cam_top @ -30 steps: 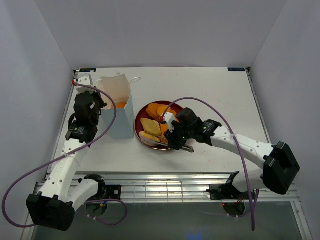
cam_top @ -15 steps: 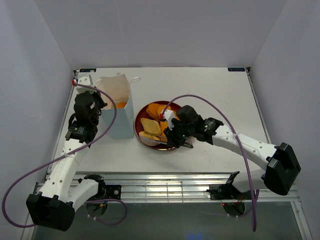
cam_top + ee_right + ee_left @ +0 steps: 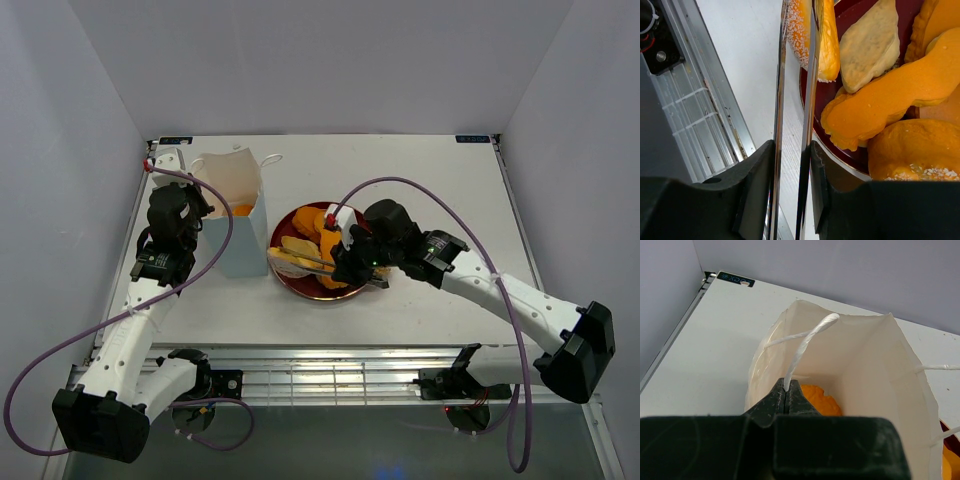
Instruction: Place the fake bread into the paper bag
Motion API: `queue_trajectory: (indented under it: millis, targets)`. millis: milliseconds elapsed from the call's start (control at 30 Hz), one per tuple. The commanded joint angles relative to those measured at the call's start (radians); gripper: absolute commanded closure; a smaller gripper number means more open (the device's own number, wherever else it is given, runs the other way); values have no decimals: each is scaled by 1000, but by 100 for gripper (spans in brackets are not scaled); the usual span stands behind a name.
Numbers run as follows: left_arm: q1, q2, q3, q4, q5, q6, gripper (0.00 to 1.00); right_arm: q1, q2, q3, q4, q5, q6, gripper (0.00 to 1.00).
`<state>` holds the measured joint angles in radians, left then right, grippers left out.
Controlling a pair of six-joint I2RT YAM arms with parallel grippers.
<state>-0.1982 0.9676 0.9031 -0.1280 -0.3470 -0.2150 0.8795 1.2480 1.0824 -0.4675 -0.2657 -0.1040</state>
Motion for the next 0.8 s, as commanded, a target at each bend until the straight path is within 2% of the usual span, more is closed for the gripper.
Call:
queue_trajectory:
  millis: [0, 367, 567, 600, 767]
  targets:
    - [3, -24, 20, -9, -3, 0, 100, 7, -68, 83, 9, -35, 10, 89]
    - [3, -23, 19, -7, -3, -9, 100, 6, -104, 260, -5, -92, 29, 87]
    - [3, -30, 16, -5, -3, -11, 100, 6, -62, 390, 36, -58, 44, 86]
    - [3, -32, 16, -2, -1, -11, 100, 6, -55, 404, 47, -50, 47, 82]
    - [3, -35, 13, 1, 16, -11, 100, 6, 39, 520, 82, 9, 70, 81]
